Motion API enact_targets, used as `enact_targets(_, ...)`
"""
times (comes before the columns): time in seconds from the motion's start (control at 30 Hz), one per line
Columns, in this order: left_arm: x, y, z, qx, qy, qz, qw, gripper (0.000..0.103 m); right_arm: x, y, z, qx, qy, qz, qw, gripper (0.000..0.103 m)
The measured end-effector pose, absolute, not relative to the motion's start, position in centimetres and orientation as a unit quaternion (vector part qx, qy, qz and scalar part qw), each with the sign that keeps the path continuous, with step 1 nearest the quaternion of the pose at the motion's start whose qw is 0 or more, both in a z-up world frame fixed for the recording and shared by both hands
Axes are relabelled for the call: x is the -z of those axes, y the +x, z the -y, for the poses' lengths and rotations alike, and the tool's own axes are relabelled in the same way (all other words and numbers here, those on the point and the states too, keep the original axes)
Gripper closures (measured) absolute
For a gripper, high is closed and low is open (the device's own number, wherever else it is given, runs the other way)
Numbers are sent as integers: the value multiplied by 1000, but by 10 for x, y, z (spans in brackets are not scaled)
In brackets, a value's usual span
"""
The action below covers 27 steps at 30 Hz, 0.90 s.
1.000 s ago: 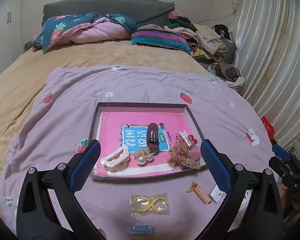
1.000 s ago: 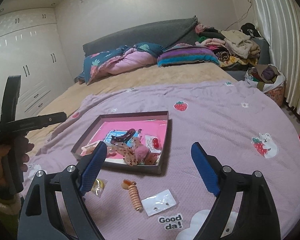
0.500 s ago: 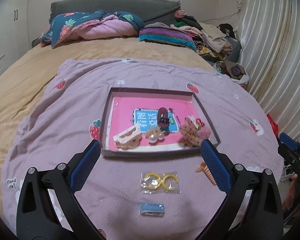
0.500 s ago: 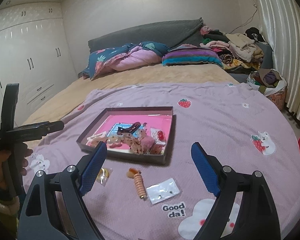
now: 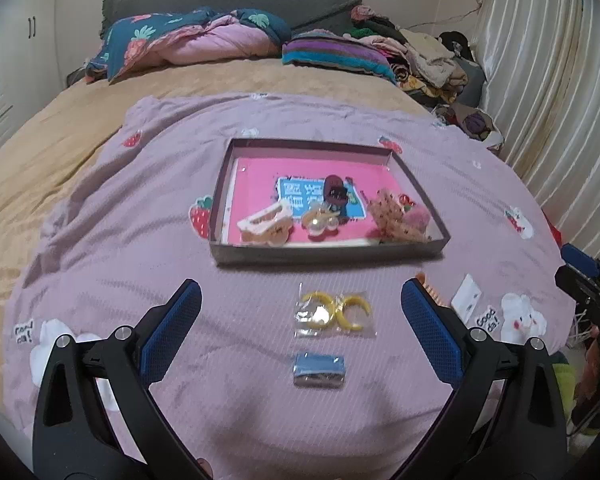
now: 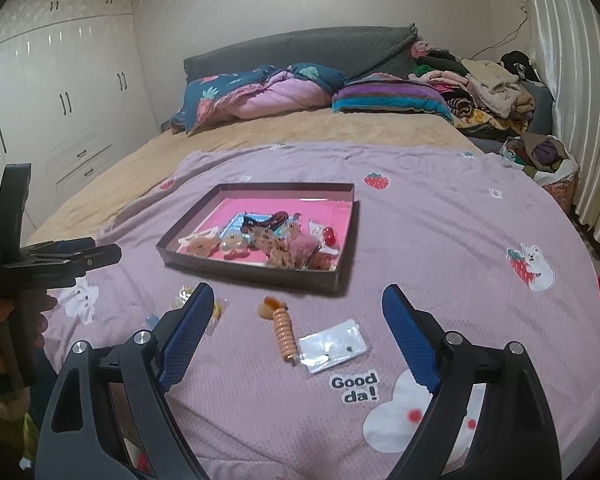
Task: Organize jewelry
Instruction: 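Withdraw both tools and move toward the blue box and white earring card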
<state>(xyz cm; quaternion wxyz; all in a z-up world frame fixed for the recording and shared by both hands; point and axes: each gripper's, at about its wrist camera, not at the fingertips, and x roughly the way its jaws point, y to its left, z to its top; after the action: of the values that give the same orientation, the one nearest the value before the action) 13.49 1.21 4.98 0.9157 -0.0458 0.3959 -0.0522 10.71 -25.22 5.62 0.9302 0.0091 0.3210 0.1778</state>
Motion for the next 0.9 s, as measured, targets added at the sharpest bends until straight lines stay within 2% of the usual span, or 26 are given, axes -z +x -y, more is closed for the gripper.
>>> enact_targets(0.9, 3, 110, -5, 59, -27, -449, 891, 9, -8, 101, 245, -179, -24, -377, 908, 18)
